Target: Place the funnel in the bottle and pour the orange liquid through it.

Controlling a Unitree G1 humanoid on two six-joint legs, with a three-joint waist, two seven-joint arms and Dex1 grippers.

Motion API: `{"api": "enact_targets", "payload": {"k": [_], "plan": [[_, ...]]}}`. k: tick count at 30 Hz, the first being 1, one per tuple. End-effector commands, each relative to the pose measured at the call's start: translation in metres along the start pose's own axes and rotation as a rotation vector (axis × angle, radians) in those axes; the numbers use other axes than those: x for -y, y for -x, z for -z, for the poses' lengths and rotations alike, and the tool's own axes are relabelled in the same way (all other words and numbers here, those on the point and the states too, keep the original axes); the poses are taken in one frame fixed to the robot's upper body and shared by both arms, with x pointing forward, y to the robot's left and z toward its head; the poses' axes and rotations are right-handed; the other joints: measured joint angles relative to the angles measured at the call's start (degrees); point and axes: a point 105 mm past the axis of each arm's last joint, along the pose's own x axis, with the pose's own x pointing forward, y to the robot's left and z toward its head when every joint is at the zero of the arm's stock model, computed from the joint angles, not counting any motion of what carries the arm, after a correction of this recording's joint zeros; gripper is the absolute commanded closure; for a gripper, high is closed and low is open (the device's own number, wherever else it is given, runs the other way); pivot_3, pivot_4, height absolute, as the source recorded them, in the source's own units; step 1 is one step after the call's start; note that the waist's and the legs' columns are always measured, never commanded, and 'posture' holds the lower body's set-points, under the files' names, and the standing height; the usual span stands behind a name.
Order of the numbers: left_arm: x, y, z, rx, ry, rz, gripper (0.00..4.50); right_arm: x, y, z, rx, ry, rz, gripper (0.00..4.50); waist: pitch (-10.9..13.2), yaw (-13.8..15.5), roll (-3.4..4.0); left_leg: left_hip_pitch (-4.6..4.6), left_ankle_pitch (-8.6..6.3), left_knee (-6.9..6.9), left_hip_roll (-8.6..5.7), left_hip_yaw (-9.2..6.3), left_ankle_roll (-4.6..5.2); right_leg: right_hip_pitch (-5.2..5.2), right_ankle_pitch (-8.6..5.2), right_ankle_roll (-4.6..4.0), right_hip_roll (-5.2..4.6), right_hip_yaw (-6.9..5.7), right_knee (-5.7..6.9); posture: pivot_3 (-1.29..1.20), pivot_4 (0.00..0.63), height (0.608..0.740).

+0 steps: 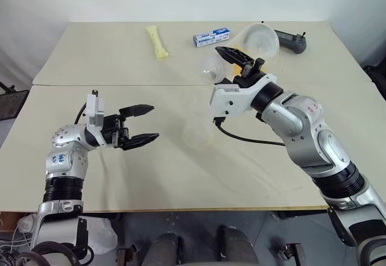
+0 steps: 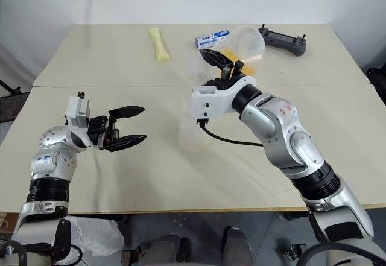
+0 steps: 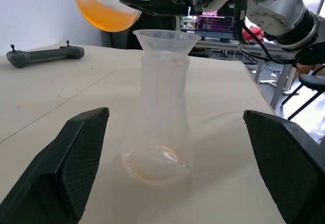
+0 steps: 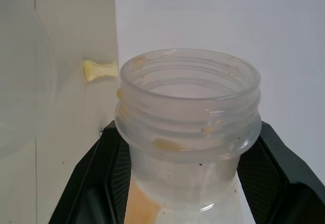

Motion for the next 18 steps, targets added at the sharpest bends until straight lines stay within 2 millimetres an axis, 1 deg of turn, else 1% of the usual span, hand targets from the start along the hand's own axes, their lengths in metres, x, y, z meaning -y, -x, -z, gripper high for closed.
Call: {"api": "enact_targets", "payload": {"k": [1,9,18], "plan": [[-0.001,-0.0034,-0.0097,0.027,-0.031,0.014,0.0,0.018,0.0065,0.0021,0.01,0.08,0.067,2.05,0.0,0.0,0.0,0.0,0.0,0.0,0.0,0.0,0.0,0.0,0.0,0.0,0.0,0.0,0.0,0.0,0.15,0.74],[-0.0009,-0.0046,-0.0095,0.029,-0.028,0.019,0.0,0.0169,0.0091,0.0081,0.013,0.157,0.059,2.05,0.0,-0.34,0.0,0.0,0.0,0.0,0.01,0.0,-0.01,0.0,0.0,0.0,0.0,-0.01,0.01,0.0,0.15,0.74],[0.0004,-0.0044,-0.0095,0.029,-0.021,0.023,0.0,0.0137,0.0077,0.0072,0.04,0.222,0.044,2.05,0.0,-1.07,0.0,0.0,0.0,-0.01,0.01,-0.02,-0.01,0.0,0.0,0.0,0.0,-0.01,0.02,0.0,0.15,0.74]]}}
